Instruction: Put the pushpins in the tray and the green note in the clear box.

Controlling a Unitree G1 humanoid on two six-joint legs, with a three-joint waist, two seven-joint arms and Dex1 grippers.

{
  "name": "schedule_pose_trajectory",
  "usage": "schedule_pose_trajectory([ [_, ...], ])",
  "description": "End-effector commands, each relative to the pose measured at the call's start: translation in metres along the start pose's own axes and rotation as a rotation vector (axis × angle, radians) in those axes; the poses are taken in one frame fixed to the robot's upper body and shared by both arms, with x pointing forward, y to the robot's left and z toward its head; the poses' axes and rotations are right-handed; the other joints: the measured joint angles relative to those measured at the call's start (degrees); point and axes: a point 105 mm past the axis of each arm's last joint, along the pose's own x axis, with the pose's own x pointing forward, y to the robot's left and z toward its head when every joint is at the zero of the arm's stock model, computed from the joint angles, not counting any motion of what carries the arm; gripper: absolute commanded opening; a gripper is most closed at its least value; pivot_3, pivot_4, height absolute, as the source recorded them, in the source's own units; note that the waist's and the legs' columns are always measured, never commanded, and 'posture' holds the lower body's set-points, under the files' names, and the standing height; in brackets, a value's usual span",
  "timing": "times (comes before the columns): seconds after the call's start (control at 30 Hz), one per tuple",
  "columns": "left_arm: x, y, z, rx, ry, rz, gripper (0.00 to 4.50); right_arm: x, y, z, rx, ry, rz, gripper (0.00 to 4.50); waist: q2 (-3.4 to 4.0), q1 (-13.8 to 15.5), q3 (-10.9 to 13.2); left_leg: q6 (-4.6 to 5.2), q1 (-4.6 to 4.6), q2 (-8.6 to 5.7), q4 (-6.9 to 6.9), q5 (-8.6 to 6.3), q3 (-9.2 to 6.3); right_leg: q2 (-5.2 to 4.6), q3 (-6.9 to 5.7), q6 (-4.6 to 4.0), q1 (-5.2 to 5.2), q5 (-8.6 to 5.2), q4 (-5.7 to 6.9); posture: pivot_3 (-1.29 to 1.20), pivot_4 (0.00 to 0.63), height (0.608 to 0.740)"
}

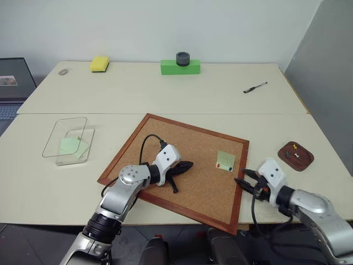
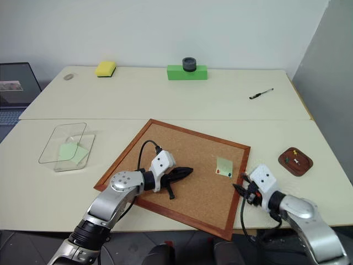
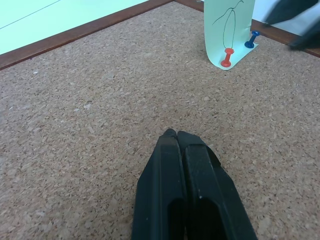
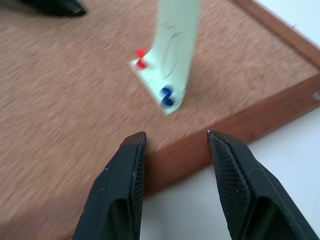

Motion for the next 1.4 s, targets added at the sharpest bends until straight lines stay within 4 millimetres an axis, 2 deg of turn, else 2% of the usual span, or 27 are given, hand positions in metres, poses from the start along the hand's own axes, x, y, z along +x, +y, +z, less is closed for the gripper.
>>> schedule_pose_trajectory([
  [0.03, -0.005, -0.001, -0.030, -0.053, 0.108, 0.016, 0.00, -0.006, 0.017, 0.022, -0.027, -0.050, 0.103, 2.05, -0.01, -0.03, 0.00, 0.00, 0.00, 0.01, 0.02, 0.00, 0.00, 0.00, 0.01, 0.00, 0.00, 0.00, 0.00, 0.00, 0.150, 0.740],
  [0.27, -0.005, -0.001, -0.030, -0.055, 0.108, 0.011, 0.00, 0.015, 0.007, 0.038, -0.054, -0.120, 0.049, 2.05, -0.03, -0.18, 0.01, 0.00, 0.00, 0.04, 0.03, 0.00, 0.01, 0.01, 0.00, 0.01, 0.01, 0.00, -0.29, 0.00, 0.150, 0.740],
  [0.5, -0.004, -0.003, -0.030, -0.055, 0.108, 0.004, 0.00, 0.029, -0.009, 0.030, -0.092, -0.095, 0.020, 2.05, -0.08, 0.01, -0.04, 0.02, -0.13, 0.01, -0.04, -0.01, 0.00, 0.00, -0.01, 0.06, 0.02, 0.03, -0.35, 0.00, 0.150, 0.740],
  [0.83, -0.005, -0.003, -0.030, -0.055, 0.110, 0.008, 0.00, 0.031, -0.014, 0.024, -0.092, -0.083, 0.012, 2.05, -0.07, -0.01, -0.04, 0.02, -0.11, 0.01, -0.04, -0.01, 0.00, 0.00, -0.01, 0.08, 0.02, 0.04, -0.32, 0.00, 0.150, 0.740],
  [0.9, -0.006, -0.003, -0.031, -0.056, 0.110, 0.009, 0.00, 0.031, -0.013, 0.023, -0.090, -0.083, 0.014, 1.88, -0.07, -0.01, -0.04, 0.02, -0.11, 0.01, -0.04, -0.01, 0.00, 0.00, -0.01, 0.09, 0.02, 0.05, -0.32, 0.00, 0.150, 0.740],
  [0.93, -0.006, -0.003, -0.031, -0.056, 0.110, 0.009, 0.00, 0.032, -0.013, 0.023, -0.089, -0.084, 0.015, 1.49, -0.07, -0.01, -0.04, 0.02, -0.11, 0.01, -0.05, -0.01, -0.01, 0.00, 0.00, 0.10, 0.02, 0.05, -0.32, 0.00, 0.150, 0.740],
  [1.0, -0.006, -0.004, -0.031, -0.056, 0.110, 0.009, 0.00, 0.032, -0.013, 0.023, -0.088, -0.083, 0.015, 1.32, -0.07, -0.01, -0.05, 0.02, -0.12, 0.01, -0.05, -0.01, -0.01, 0.00, -0.01, 0.12, 0.02, 0.06, -0.32, 0.00, 0.150, 0.740],
  [1.03, -0.006, -0.004, -0.031, -0.056, 0.111, 0.009, 0.00, 0.032, -0.013, 0.023, -0.087, -0.083, 0.014, 1.00, -0.07, -0.02, -0.04, 0.02, -0.11, 0.01, -0.05, -0.01, 0.00, 0.00, -0.01, 0.12, 0.02, 0.06, -0.32, 0.00, 0.150, 0.740],
  [1.07, -0.006, -0.004, -0.031, -0.056, 0.111, 0.008, 0.00, 0.032, -0.013, 0.022, -0.087, -0.083, 0.014, 0.92, -0.07, -0.02, -0.05, 0.02, -0.11, 0.01, -0.05, -0.01, 0.00, 0.00, -0.01, 0.12, 0.02, 0.06, -0.32, 0.00, 0.150, 0.740],
  [1.2, -0.006, -0.004, -0.031, -0.055, 0.111, 0.007, 0.00, 0.031, -0.014, 0.022, -0.093, -0.079, 0.011, 0.08, -0.07, -0.02, -0.05, 0.02, -0.11, 0.01, -0.05, -0.01, 0.00, 0.00, 0.00, 0.12, 0.02, 0.07, -0.32, 0.00, 0.150, 0.740],
  [1.4, -0.006, -0.005, -0.031, -0.055, 0.112, 0.006, 0.00, 0.030, -0.015, 0.025, -0.118, -0.094, 0.005, 0.08, -0.07, -0.02, -0.05, 0.02, -0.11, 0.01, -0.05, -0.01, 0.00, 0.00, -0.01, 0.13, 0.03, 0.07, -0.31, 0.00, 0.150, 0.740],
])
